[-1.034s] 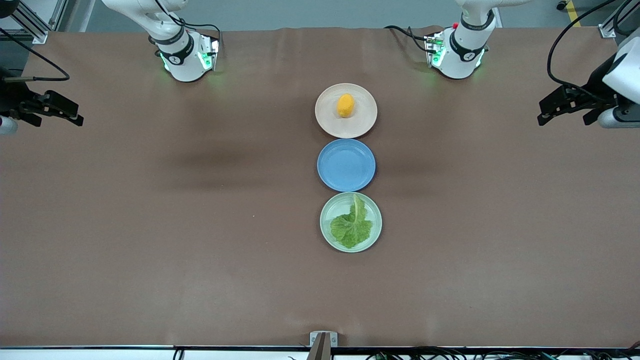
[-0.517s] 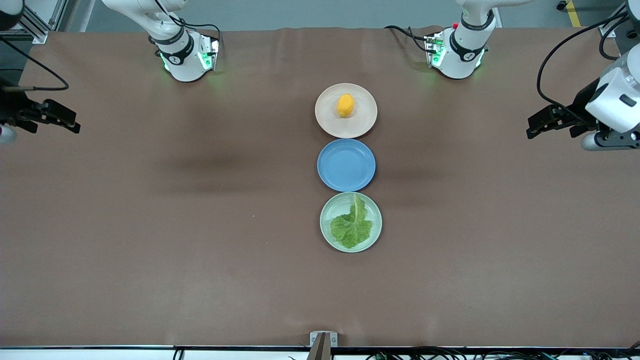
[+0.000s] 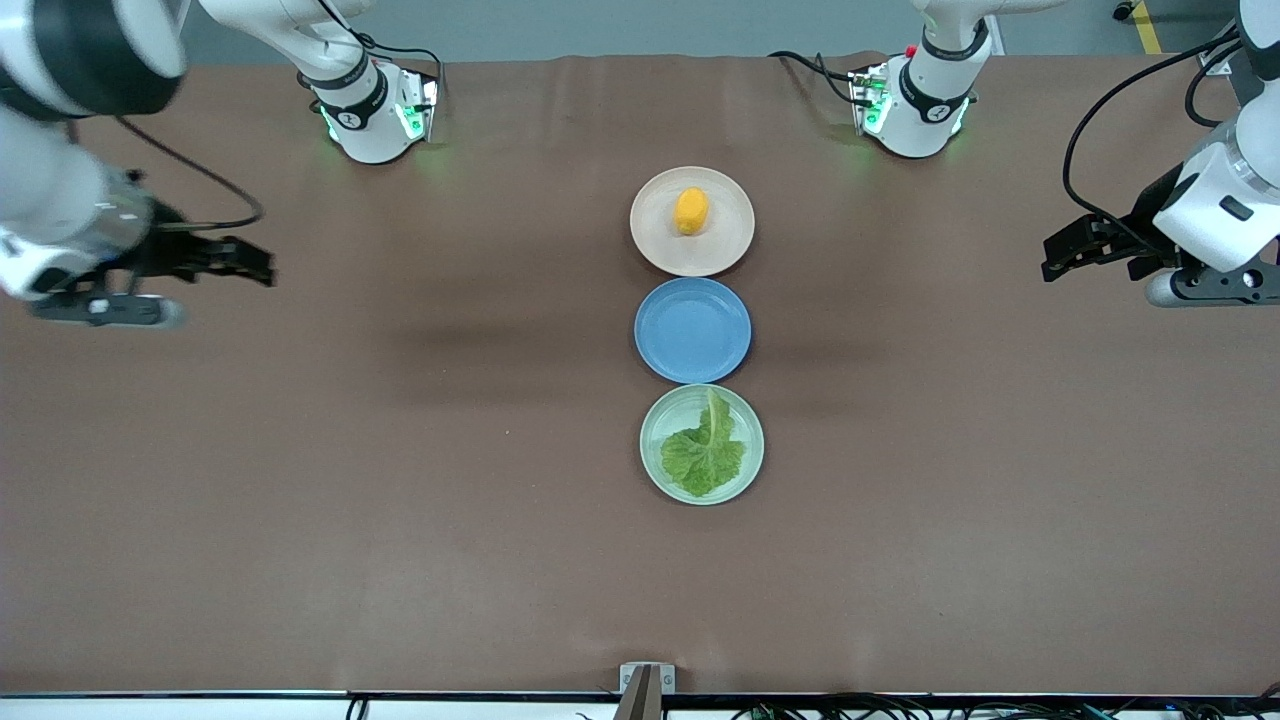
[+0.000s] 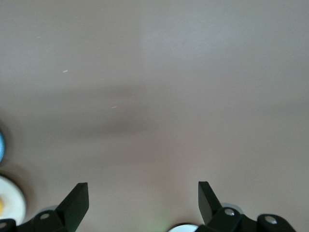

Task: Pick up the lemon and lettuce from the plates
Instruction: 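Move the right gripper over the lemon on the cream plate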

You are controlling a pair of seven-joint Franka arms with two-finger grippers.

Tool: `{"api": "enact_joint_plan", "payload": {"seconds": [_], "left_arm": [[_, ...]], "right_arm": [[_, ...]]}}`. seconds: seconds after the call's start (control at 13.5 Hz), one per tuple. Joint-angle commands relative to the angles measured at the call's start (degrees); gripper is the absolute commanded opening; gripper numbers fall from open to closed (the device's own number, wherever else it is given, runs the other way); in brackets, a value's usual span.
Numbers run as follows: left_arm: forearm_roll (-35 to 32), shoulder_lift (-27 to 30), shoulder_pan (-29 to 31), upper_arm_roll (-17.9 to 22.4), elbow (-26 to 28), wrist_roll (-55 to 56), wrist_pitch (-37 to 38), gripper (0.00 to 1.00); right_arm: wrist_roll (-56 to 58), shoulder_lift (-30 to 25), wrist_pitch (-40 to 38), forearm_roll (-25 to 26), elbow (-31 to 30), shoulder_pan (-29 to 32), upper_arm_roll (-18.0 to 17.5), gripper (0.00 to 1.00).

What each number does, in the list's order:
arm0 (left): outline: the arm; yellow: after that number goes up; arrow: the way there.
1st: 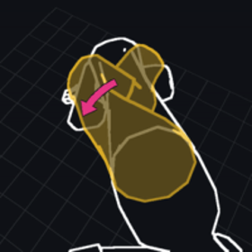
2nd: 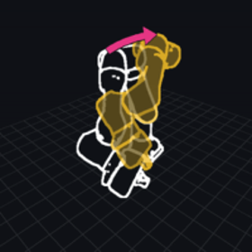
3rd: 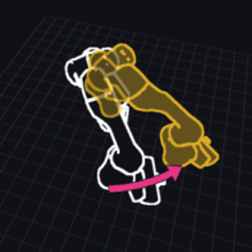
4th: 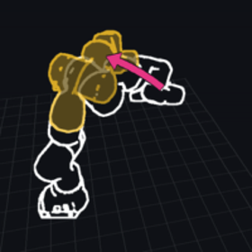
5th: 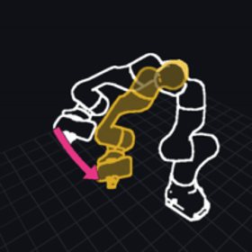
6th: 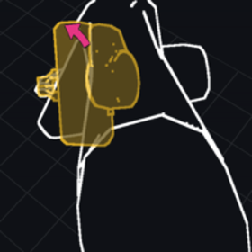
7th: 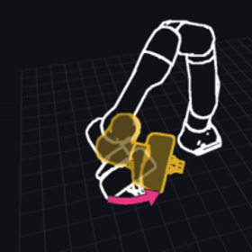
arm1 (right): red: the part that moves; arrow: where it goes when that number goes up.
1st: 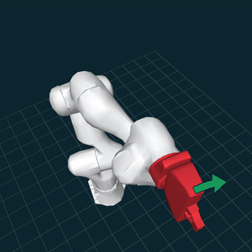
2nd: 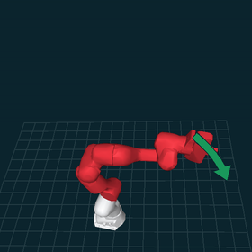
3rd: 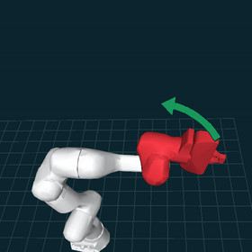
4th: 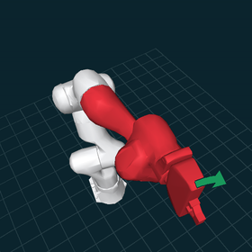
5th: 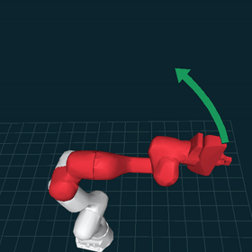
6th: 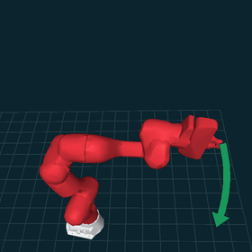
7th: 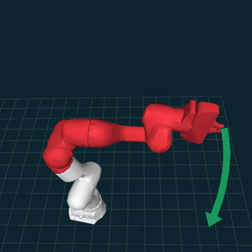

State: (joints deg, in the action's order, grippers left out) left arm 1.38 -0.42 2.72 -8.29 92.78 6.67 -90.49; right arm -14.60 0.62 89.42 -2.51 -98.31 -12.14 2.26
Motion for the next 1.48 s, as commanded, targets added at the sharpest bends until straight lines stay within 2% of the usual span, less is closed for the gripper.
{"api": "enact_joint_plan", "payload": {"seconds": [0.0,0.07,0.37,0.59,0.96,1.4], "left_arm": [[0.03,-0.90,-0.61,-0.33,-1.11,1.94,-0.21,1.00],[0.03,-0.90,-0.52,-0.33,-1.11,1.94,-0.21,1.00],[0.03,-0.64,0.01,-0.33,-0.93,1.24,0.67,1.00],[-0.41,-0.55,0.10,-0.33,-1.11,0.98,0.76,1.00],[-0.41,0.07,0.10,-0.33,-1.19,1.24,1.54,1.00],[-0.41,0.24,0.18,-0.33,-1.19,1.15,3.13,1.00]], "right_arm": [[-10.15,-0.89,2.06,-1.70,-2.23,-7.60,0.29,1.00],[-12.88,-1.06,4.42,-3.36,-3.89,-10.24,0.29,1.00],[-30.27,-0.02,15.85,-3.73,-9.43,-25.18,0.29,1.00],[-40.03,3.14,21.83,-3.64,-9.53,-32.13,0.29,1.00],[-43.32,6.05,23.78,-3.03,-9.35,-36.02,0.38,1.00],[-42.36,5.62,19.48,-3.03,-7.43,-34.54,0.99,1.00]]}}
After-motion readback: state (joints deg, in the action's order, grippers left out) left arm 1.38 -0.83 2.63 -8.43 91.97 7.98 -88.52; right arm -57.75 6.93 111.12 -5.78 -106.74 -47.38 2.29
